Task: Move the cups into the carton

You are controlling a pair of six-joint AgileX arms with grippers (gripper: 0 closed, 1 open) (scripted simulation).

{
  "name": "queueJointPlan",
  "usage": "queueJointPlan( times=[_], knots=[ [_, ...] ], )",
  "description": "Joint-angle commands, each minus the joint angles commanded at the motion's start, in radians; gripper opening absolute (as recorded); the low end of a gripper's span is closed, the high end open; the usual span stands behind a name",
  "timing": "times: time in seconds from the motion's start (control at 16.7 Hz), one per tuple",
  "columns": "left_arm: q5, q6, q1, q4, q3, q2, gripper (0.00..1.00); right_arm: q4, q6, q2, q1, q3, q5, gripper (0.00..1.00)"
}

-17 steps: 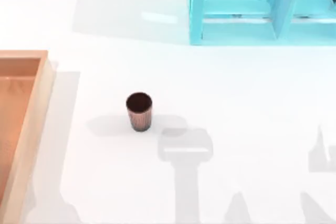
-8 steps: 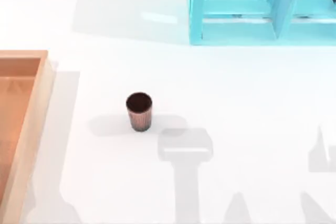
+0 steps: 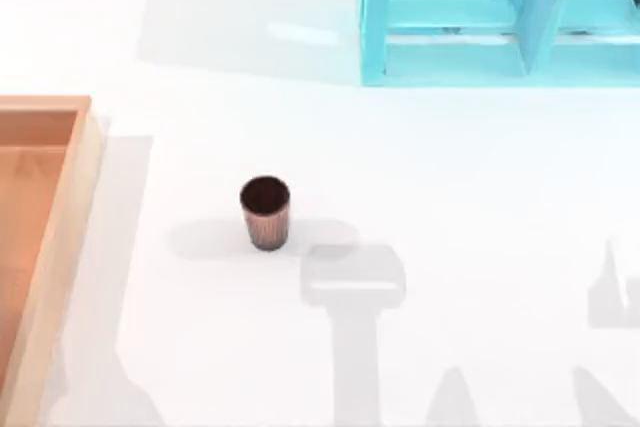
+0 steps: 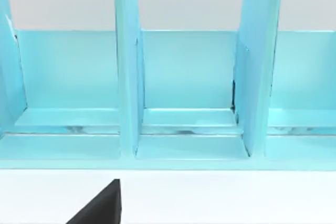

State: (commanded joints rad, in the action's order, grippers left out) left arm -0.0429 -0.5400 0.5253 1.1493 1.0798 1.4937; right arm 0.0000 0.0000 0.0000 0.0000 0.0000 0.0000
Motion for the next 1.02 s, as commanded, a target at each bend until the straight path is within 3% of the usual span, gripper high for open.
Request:
queueJointPlan(
  times=[0.48,0.84,1.02],
  knots=[
    [0.000,0.006,-0.006,0.339,0.336,-0.007,1.00,0.000,0.000,0.000,0.000,0.000,0.000,1.00],
    [0.000,0.009,-0.005,0.355,0.352,-0.005,1.00,0.000,0.000,0.000,0.000,0.000,0.000,1.00],
    [0.005,0.074,-0.070,0.365,0.407,0.055,1.00,0.000,0.000,0.000,0.000,0.000,0.000,1.00]
  ],
)
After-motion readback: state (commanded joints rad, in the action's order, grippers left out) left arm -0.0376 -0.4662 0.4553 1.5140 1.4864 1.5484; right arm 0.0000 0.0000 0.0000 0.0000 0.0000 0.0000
